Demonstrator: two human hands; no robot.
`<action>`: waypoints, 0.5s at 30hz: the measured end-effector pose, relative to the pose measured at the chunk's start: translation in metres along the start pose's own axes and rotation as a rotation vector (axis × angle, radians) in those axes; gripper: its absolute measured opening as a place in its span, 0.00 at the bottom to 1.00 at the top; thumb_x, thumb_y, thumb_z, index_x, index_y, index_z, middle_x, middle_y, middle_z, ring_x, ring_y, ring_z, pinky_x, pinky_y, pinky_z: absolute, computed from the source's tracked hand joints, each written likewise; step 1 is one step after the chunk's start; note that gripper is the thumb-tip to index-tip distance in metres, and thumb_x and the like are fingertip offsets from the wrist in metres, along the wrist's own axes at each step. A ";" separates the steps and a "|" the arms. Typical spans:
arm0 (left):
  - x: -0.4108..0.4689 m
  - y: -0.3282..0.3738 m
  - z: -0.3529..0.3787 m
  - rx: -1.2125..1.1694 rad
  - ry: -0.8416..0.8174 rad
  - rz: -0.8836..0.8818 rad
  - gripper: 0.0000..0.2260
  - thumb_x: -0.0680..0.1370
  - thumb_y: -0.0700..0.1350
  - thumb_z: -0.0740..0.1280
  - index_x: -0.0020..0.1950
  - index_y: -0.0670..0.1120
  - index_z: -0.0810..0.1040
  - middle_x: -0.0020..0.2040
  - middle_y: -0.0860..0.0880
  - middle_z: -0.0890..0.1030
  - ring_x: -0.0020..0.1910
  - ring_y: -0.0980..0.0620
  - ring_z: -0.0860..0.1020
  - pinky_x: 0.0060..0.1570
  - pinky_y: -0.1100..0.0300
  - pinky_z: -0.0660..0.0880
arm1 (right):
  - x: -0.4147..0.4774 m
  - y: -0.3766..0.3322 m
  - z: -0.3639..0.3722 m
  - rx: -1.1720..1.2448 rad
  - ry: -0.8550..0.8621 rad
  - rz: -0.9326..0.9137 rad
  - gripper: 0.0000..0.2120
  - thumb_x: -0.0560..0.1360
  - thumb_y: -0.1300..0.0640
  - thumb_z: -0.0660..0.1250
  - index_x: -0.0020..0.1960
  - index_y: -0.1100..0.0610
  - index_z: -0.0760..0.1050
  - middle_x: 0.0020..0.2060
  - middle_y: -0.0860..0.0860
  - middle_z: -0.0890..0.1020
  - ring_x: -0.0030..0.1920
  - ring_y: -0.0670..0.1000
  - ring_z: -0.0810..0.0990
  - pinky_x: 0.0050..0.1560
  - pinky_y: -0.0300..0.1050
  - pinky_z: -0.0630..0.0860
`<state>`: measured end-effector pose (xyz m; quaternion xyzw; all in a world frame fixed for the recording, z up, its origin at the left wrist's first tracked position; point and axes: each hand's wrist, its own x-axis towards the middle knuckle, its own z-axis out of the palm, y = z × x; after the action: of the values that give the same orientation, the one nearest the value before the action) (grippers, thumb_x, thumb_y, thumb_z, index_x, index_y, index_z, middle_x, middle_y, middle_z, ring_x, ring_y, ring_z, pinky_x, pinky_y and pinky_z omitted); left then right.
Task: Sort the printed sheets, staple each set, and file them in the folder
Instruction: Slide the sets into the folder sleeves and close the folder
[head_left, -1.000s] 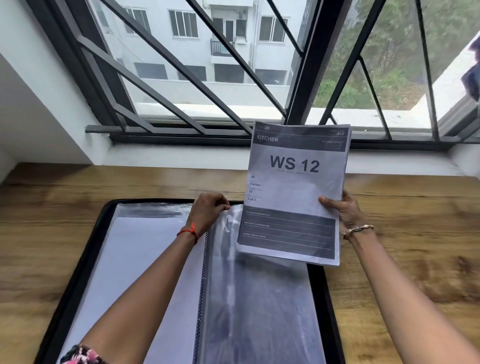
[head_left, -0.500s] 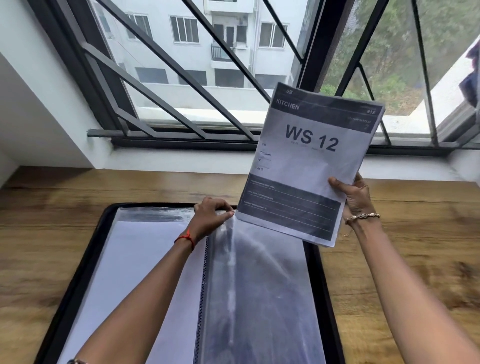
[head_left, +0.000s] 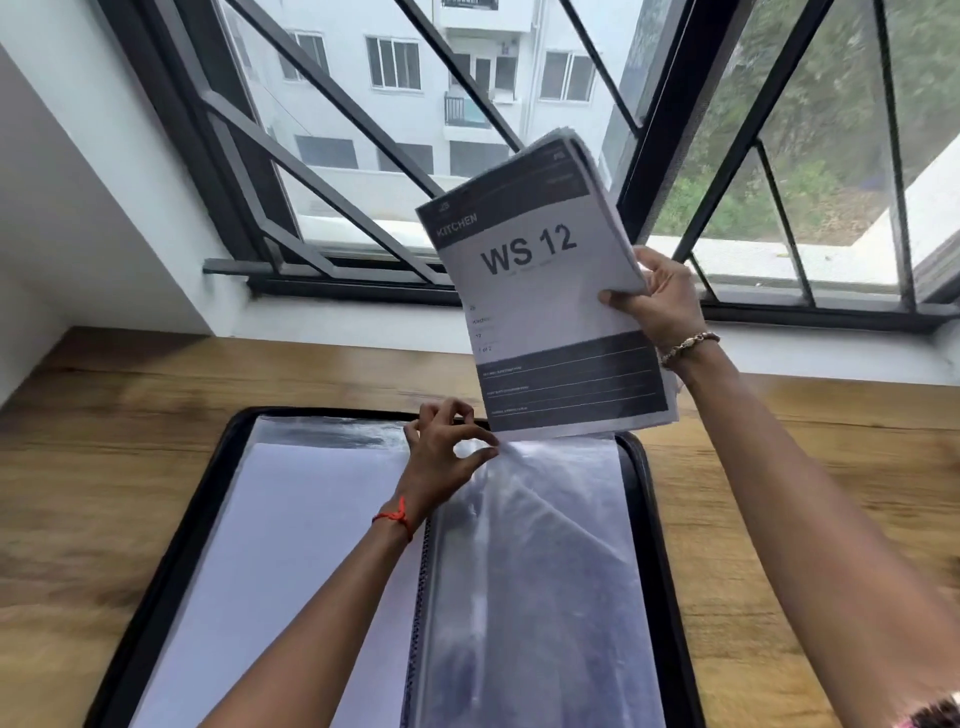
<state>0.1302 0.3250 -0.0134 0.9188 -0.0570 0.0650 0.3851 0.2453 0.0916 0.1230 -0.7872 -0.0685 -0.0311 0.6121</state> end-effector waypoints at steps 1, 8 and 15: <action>0.000 0.001 0.001 0.010 0.005 0.009 0.02 0.69 0.49 0.74 0.41 0.55 0.84 0.50 0.57 0.70 0.55 0.57 0.63 0.46 0.61 0.51 | 0.002 -0.001 0.005 -0.015 -0.026 -0.004 0.20 0.67 0.75 0.69 0.47 0.52 0.75 0.41 0.45 0.81 0.38 0.38 0.81 0.38 0.32 0.78; -0.001 -0.003 0.005 0.060 0.017 0.047 0.02 0.71 0.49 0.72 0.42 0.53 0.84 0.51 0.56 0.69 0.54 0.58 0.61 0.45 0.61 0.50 | 0.014 -0.010 0.023 0.012 -0.094 -0.017 0.17 0.67 0.75 0.69 0.50 0.58 0.75 0.42 0.49 0.79 0.38 0.38 0.81 0.37 0.32 0.77; -0.004 -0.011 0.010 0.045 0.081 0.140 0.04 0.67 0.48 0.73 0.41 0.53 0.84 0.41 0.54 0.76 0.46 0.57 0.66 0.46 0.54 0.57 | 0.016 0.000 0.026 0.018 -0.090 0.001 0.20 0.67 0.75 0.69 0.57 0.62 0.73 0.44 0.51 0.79 0.38 0.38 0.82 0.37 0.31 0.77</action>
<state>0.1289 0.3253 -0.0287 0.9176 -0.1040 0.1303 0.3607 0.2602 0.1183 0.1184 -0.7823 -0.0957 0.0053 0.6155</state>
